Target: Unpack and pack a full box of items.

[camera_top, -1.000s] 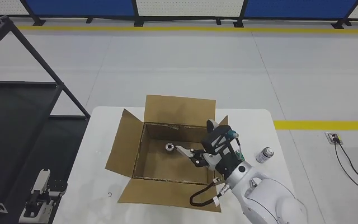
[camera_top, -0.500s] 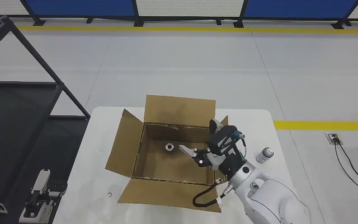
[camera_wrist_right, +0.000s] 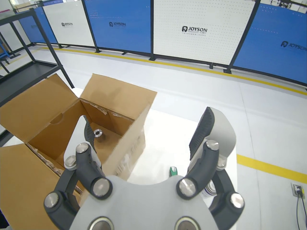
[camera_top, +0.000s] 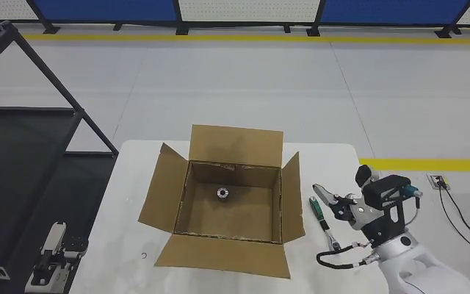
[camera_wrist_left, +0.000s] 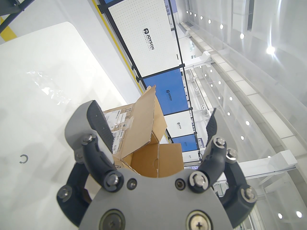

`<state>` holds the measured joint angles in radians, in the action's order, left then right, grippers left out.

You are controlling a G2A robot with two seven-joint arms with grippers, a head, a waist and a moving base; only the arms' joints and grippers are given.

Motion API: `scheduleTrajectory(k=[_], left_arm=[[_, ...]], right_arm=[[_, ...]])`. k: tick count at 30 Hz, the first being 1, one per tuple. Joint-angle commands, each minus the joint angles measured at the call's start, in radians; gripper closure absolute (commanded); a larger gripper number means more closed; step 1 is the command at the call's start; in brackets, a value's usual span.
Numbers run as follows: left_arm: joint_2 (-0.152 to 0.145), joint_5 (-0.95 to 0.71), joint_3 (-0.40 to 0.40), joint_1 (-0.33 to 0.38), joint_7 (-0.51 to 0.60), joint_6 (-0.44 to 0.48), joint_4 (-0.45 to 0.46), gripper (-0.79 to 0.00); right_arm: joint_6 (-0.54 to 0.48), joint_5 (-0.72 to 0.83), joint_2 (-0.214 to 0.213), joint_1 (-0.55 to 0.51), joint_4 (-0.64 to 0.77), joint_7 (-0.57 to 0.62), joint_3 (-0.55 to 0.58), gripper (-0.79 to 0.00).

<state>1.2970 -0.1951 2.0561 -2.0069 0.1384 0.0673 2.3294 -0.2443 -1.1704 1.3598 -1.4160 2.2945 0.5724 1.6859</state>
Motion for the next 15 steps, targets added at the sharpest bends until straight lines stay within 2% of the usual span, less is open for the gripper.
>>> scheduleTrajectory(k=[1, 8, 12, 15], left_arm=[[0.0, 0.0, 0.0, 0.0, 0.0, 0.0, 0.0, -0.785], [0.0, 0.0, 0.0, 0.0, 0.0, 0.0, 0.0, -0.785], [0.0, 0.0, 0.0, 0.0, 0.0, 0.0, 0.0, -0.785], [0.0, 0.0, 0.0, 0.0, 0.0, 0.0, 0.0, -0.785]], right_arm=[[-0.02, 0.019, -0.004, -0.026, -0.018, -0.003, 0.044, -0.785], [-0.082, 0.049, -0.019, -0.099, -0.107, 0.054, 0.139, -0.785], [-0.141, 0.018, -0.031, -0.113, -0.148, 0.166, 0.129, -0.785], [-0.151, -0.019, -0.038, -0.085, -0.186, 0.247, 0.098, -0.785]])
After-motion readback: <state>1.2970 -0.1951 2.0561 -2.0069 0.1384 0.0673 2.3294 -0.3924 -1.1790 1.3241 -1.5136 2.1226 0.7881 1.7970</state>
